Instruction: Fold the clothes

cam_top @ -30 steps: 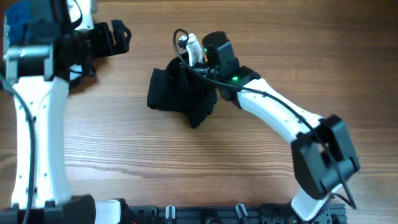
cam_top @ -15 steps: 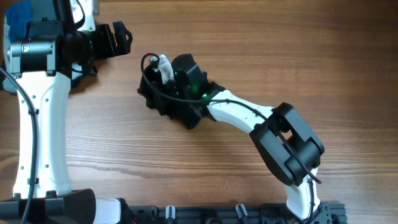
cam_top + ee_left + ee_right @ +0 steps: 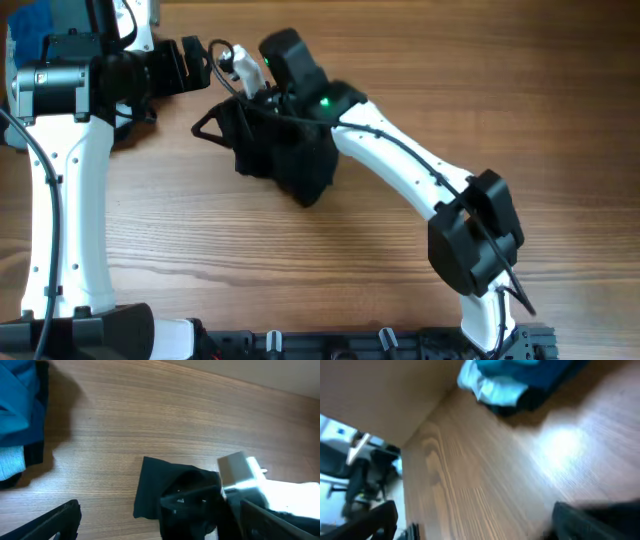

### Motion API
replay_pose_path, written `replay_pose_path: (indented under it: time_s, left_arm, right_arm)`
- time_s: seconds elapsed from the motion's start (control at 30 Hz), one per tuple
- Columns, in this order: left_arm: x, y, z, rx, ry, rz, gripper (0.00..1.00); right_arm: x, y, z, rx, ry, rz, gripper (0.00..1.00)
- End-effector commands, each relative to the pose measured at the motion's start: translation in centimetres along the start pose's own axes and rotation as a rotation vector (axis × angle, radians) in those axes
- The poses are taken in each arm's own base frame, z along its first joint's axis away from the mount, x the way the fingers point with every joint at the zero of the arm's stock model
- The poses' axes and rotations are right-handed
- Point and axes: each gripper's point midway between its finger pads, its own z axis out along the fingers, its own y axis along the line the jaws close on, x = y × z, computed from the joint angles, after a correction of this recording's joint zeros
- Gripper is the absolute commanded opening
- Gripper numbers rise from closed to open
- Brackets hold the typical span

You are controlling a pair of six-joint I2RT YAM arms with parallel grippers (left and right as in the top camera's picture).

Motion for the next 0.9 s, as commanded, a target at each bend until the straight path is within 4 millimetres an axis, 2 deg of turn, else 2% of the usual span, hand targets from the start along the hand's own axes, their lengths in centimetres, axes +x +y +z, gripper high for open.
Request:
replay_pose_path:
  time_s: [0.0, 0.13, 0.2, 0.3, 0.37, 0.43, 0.53, 0.63, 0.73, 0.8, 0.87]
  left_arm:
    - [0.1, 0.5, 0.5, -0.010, 0.015, -0.019, 1.00]
    - [0.2, 0.7, 0.8, -0.015, 0.022, -0.021, 1.00]
    - [0.3, 0.8, 1.1, -0.016, 0.031, -0.023, 1.00]
    - [0.6, 0.9, 1.4, -0.019, 0.048, -0.028, 1.00]
    - [1.2, 1.0, 1.7, -0.022, 0.075, -0.035, 1.00]
    - [1.8, 1.2, 2.2, -0.026, 0.109, -0.043, 1.00]
    - [3.0, 1.4, 3.8, -0.027, 0.178, -0.055, 0.98]
    - [4.2, 0.5, 6.2, 0.004, 0.256, -0.053, 0.96]
    - [5.5, -0.2, 8.6, 0.010, 0.325, -0.037, 0.96]
    - [6.6, -0.8, 10.2, 0.013, 0.373, -0.025, 0.94]
    - [7.3, -1.1, 11.2, 0.015, 0.403, -0.016, 0.87]
  right_arm:
    - [-1.1, -1.8, -1.6, 0.105, 0.013, -0.096, 1.00]
    - [-0.1, -2.1, -1.8, 0.117, 0.054, -0.088, 0.99]
    - [0.0, -3.0, -2.0, 0.167, 0.055, -0.069, 0.99]
    - [0.6, -7.0, -3.8, 0.332, 0.067, 0.033, 0.99]
    - [2.2, -10.8, -6.3, 0.507, 0.108, 0.119, 0.99]
    - [3.6, -13.7, -9.0, 0.624, 0.149, 0.183, 0.99]
    - [4.3, -15.8, -11.4, 0.659, 0.165, 0.248, 1.00]
    - [4.2, -17.0, -12.6, 0.634, 0.142, 0.284, 0.99]
    - [4.5, -17.3, -12.4, 0.599, 0.149, 0.278, 0.90]
    - [5.3, -17.9, -12.0, 0.600, 0.166, 0.290, 0.78]
    - [5.8, -18.4, -11.1, 0.578, 0.179, 0.301, 0.52]
